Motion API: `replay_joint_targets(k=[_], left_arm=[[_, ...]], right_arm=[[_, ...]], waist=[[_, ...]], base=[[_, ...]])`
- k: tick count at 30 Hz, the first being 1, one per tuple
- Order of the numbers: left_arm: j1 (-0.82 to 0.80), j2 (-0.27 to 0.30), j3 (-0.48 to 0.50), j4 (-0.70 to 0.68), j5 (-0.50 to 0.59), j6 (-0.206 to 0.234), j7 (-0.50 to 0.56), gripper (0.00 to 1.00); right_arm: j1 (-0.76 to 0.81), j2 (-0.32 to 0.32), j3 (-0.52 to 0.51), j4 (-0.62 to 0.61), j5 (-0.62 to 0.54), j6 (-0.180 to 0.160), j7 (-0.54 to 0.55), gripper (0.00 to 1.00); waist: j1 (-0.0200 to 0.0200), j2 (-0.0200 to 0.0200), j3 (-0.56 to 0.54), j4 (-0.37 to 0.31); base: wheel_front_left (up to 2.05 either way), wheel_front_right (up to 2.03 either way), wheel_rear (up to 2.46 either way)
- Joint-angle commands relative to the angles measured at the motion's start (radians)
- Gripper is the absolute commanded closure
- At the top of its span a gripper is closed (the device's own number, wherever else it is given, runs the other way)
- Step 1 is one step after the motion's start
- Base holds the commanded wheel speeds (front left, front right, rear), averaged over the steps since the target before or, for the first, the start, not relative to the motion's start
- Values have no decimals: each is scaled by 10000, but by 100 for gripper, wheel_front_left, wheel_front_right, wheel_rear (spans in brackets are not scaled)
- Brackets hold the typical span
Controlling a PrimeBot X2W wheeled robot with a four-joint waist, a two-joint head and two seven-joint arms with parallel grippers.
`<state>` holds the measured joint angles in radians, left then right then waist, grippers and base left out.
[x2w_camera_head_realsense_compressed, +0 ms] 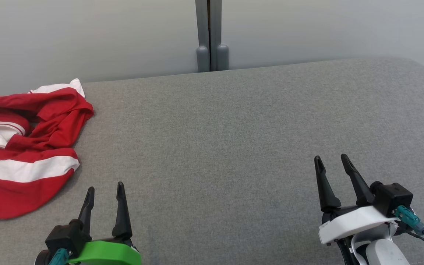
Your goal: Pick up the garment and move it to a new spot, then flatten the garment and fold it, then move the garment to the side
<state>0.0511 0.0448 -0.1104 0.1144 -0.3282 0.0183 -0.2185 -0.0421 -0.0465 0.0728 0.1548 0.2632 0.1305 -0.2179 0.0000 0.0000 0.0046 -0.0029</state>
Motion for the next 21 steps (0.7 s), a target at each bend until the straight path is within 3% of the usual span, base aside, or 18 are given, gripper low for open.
replay_joint_targets(k=[1, 21], left_arm=[[92, 77, -8, -19, 219, 49, -83, 0], [265, 88, -241, 82, 1393, 99, -454, 0]], right_arm=[[58, -50, 21, -42, -230, 3, -97, 0], [50, -56, 204, 167, -1643, 2, -462, 0]], waist=[[0, 0, 4, 1], [0, 0, 71, 25]], base=[[0, 0, 0], [0, 0, 0]])
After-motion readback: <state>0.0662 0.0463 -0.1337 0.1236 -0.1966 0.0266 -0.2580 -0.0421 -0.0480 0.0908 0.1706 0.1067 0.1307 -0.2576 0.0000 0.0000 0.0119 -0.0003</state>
